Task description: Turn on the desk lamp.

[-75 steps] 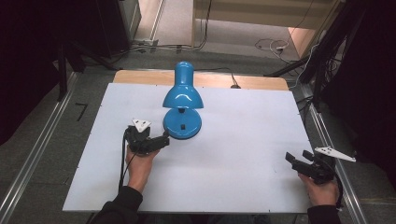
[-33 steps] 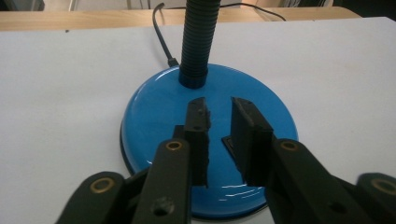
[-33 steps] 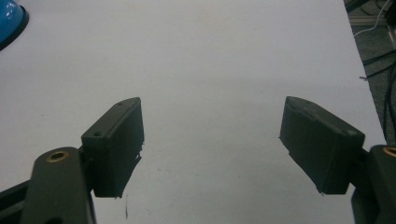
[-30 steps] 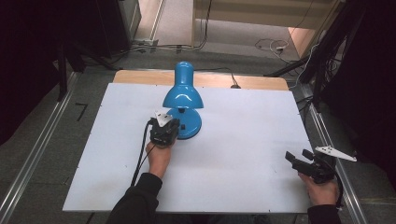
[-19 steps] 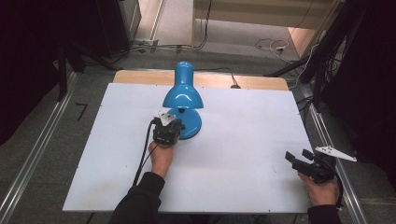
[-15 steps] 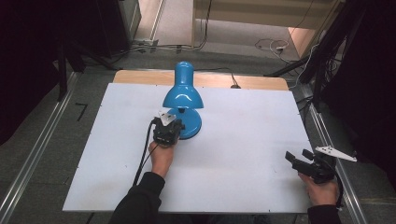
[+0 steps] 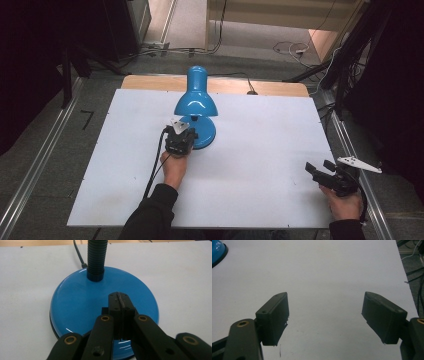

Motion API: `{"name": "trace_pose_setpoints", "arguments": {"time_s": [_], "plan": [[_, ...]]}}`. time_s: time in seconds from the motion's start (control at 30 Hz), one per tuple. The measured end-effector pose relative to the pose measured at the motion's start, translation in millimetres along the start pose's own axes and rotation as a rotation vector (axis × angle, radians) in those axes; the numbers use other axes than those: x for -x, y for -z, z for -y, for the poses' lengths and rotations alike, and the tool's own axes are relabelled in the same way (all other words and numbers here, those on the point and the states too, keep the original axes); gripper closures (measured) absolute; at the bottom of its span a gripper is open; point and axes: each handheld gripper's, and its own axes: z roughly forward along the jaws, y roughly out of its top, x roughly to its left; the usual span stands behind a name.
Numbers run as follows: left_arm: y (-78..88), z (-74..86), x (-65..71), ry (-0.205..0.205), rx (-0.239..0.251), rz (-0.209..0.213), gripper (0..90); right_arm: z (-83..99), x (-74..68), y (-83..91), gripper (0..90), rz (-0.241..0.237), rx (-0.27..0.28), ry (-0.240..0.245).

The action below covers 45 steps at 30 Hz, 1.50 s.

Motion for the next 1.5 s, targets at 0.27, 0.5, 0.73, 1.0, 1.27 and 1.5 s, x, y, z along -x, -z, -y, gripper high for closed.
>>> {"name": "trace_pose_setpoints", "arguments": {"time_s": [0.27, 0.5, 0.73, 1.0, 1.27, 1.5], "plan": [[-4.3, 2.2, 1.3, -0.005, -0.011, 0.002, 90.0, -0.3, 1.3, -0.3, 20.3, 0.001, 0.002, 0.002], [-6.3, 3.8, 4.4, -0.012, -0.018, 0.003, 90.0, -0.3, 1.2, 0.2, 20.3, 0.002, 0.002, -0.004], [-6.2, 4.5, 4.8, -0.002, -0.015, 0.004, 90.0, -0.3, 1.2, 0.2, 20.3, 0.002, 0.002, -0.005], [-5.2, 6.3, 7.2, -0.010, -0.006, -0.010, 90.0, -0.3, 1.2, 0.4, 20.3, 0.001, 0.003, -0.001], [-4.1, 7.7, 7.5, -0.011, -0.002, -0.009, 90.0, -0.3, 0.5, 0.3, 20.3, 0.001, 0.001, 0.001], [-4.1, 7.7, 8.1, -0.006, -0.002, -0.013, 90.0, -0.2, 0.4, 0.0, 20.3, 0.002, -0.001, 0.000]]}}
